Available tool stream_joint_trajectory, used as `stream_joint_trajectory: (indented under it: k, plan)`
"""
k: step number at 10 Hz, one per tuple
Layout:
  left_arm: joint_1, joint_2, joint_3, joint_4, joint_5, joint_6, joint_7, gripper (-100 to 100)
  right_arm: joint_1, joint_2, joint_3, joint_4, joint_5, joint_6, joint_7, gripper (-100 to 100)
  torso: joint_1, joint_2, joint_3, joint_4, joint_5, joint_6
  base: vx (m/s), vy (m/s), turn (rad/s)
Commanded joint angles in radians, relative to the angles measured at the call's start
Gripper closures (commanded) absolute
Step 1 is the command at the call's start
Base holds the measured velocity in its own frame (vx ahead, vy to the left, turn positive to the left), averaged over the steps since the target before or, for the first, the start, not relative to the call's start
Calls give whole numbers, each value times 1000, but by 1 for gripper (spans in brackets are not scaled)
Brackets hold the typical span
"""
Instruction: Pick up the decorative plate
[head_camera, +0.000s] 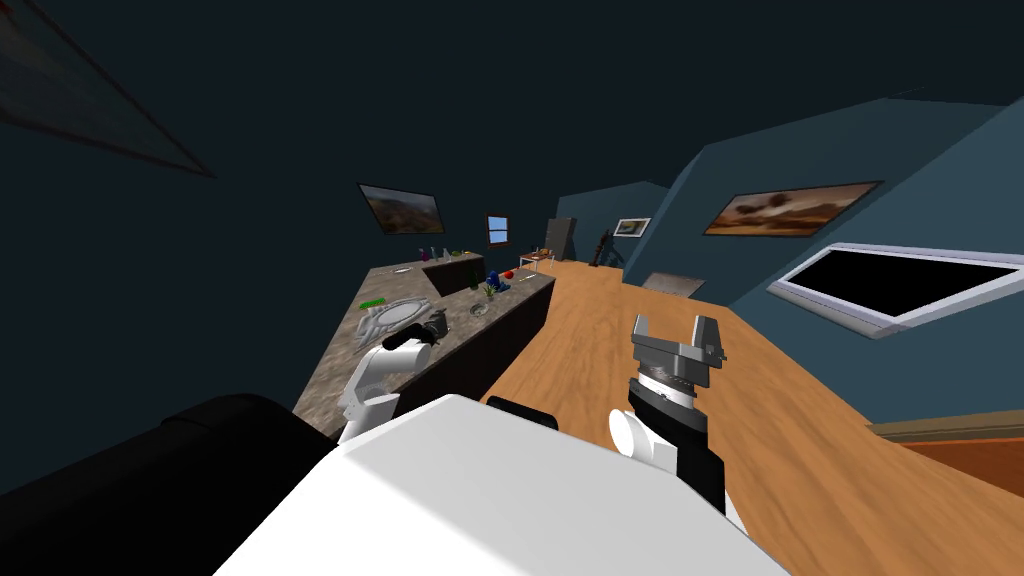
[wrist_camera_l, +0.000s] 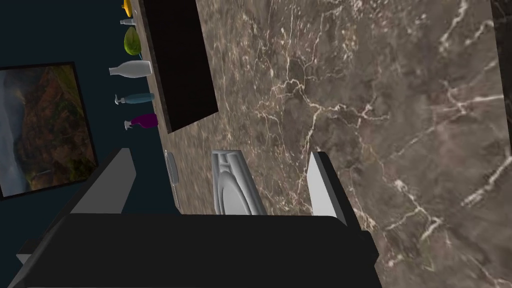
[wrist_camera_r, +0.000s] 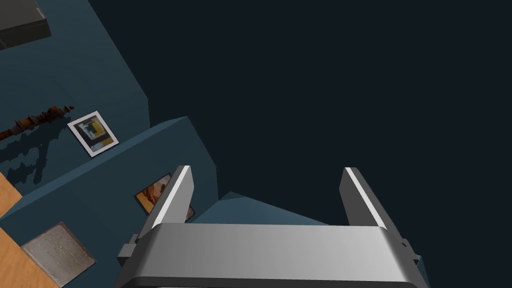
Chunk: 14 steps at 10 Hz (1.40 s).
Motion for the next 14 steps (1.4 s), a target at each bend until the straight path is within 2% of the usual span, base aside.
stream_joint_trajectory:
  k: [1,2,4,5,6,7,8,13,14]
  plan:
    - [-6,-3,7,-1,4,50,6,-100,0,0,0,0,0,0,0,0,0,0,0,0,0,0,21,23,-106]
    - [-14,-8,24,2,16,78,16,-100,0,0,0,0,0,0,0,0,0,0,0,0,0,-1,39,29,-199]
    - [-14,-8,24,2,16,114,16,-100,0,0,0,0,0,0,0,0,1,-1,-1,0,0,-1,23,22,-41]
    - [-21,-13,39,6,28,157,26,-100,0,0,0,0,0,0,0,0,0,0,0,0,0,-1,32,11,-179]
    - [-21,-13,39,6,28,173,26,-100,0,0,0,0,0,0,0,0,0,-1,-1,0,0,0,38,21,-111]
    - [-28,-17,54,10,40,208,36,-100,0,0,0,0,0,0,0,0,0,-1,-1,0,0,-1,57,37,-175]
    - [-28,-17,54,10,40,229,36,-100,0,0,0,0,0,0,0,0,1,-2,-1,-1,0,0,44,38,-102]
    - [-48,-27,92,22,74,369,67,-100,0,0,0,0,0,0,0,0,1,-3,-2,-1,0,-1,57,30,-136]
    - [-48,-27,92,22,74,384,67,-100,0,0,0,0,0,0,0,0,1,-4,-2,-1,0,0,56,35,-76]
